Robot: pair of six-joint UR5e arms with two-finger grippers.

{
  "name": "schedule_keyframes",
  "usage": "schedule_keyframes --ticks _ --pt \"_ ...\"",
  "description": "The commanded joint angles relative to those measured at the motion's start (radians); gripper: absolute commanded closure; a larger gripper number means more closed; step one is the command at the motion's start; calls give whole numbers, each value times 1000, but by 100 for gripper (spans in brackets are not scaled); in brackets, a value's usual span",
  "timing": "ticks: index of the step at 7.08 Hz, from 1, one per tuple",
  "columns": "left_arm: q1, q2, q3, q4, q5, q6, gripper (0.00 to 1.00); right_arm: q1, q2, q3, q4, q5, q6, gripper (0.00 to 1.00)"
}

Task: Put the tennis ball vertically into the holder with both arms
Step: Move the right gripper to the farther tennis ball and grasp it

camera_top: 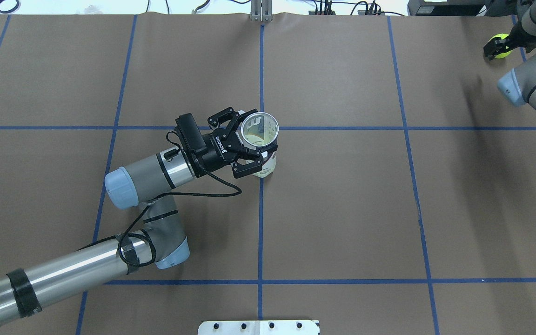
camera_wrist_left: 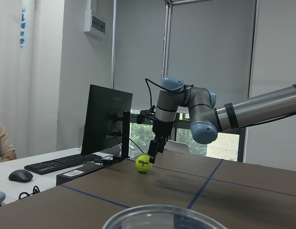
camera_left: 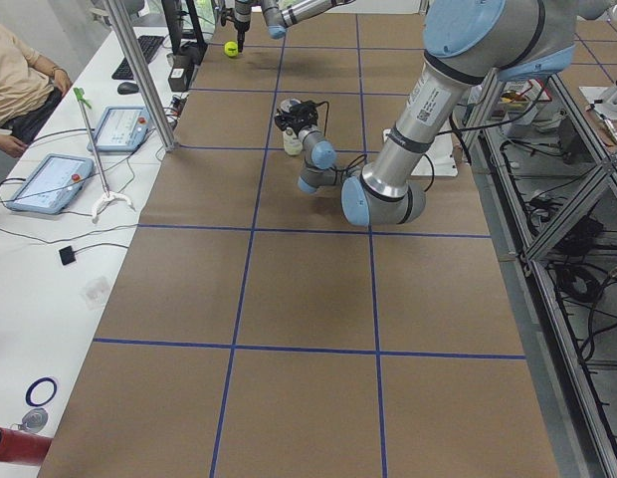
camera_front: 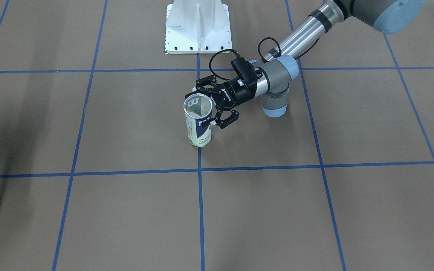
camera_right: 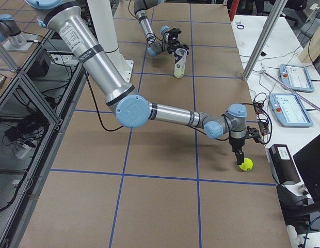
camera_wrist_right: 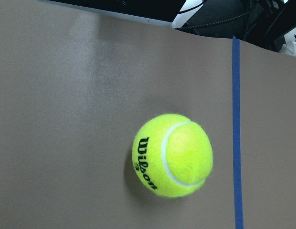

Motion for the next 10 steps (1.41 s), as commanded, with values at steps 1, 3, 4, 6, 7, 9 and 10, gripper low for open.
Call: schedule_keyframes --ticks 1,3,4,6,7,9,10 --pt "-3 0 -2 -1 0 0 2 -38 13 -78 86 -133 0 1" --pt "-6 0 0 -1 0 0 2 -50 29 -109 113 -203 -1 1" --pt "-6 0 0 -1 0 0 2 -52 36 -112 113 -220 -1 1" --pt "-6 0 0 1 -2 0 2 -67 56 -132 113 -276 -1 1" --pt "-5 0 0 1 0 0 2 -70 56 -135 113 -295 -1 1" --pt "-5 0 0 1 -2 0 2 -81 84 -155 113 -310 0 2" --pt "-5 0 -2 1 -2 0 2 -86 95 -161 113 -320 0 2"
